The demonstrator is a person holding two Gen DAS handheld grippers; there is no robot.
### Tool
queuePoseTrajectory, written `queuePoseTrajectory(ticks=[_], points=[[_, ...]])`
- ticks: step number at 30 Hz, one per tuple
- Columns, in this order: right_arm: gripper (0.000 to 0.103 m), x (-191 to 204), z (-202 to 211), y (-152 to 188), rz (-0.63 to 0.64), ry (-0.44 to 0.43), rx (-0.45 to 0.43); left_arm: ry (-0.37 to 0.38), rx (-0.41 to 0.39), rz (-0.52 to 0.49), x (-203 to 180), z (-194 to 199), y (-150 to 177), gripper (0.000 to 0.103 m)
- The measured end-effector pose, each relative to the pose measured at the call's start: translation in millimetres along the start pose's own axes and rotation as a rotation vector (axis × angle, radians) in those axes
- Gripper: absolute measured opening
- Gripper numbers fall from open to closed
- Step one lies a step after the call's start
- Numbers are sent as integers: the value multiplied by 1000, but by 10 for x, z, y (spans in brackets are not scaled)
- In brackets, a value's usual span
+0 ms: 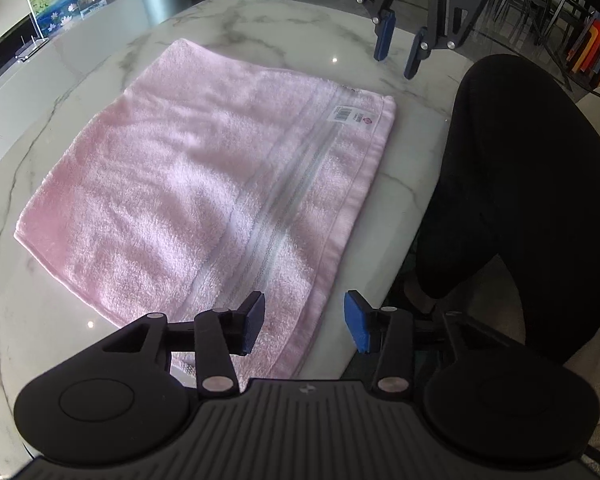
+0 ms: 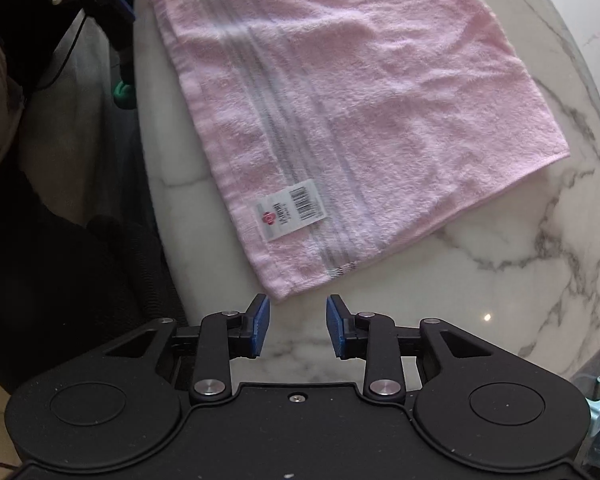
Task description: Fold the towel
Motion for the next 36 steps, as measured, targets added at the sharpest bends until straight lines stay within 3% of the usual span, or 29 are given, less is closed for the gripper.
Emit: queuePoseTrajectory(ticks=[2, 4, 5, 8, 11, 18, 23, 28, 36], points=[[30, -110, 1, -101, -65, 27, -50, -29, -43, 63, 163, 83, -24, 42], [22, -157, -67, -202, -91, 55, -72, -67, -85, 140, 359, 155, -62, 42], [13, -178, -113, -259, -101, 70, -81, -80, -98, 165, 427, 160, -90, 39], [11, -158, -260, -436, -110, 62, -113, -103, -123, 224, 579, 132, -153, 25], [10, -118, -374, -527, -117, 35, -128, -100, -124, 259, 649, 33, -183, 17], [10, -28, -559, -587, -162, 9, -139, -77, -90, 300, 604, -227, -127, 16], [10, -61, -577, -563, -243, -6, -148, -105, -46, 322, 652, -311, -9, 16], [12, 25, -561, -542, -295, -26, -137, -100, -60, 370, 770, -282, 107, 15], [12, 243, -502, -547, -280, 3, -151, -129, -45, 338, 785, -268, 128, 15]])
Point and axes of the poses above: each gripper's, at about its wrist camera, not at the fingertips, and z roughly against the way its jaws point, x to its left, y to its underside, the point moved 10 cm from there along -z, roughly the way its jaws point, and after that the axes turned 14 degrees about y, right-handed, at the moved point
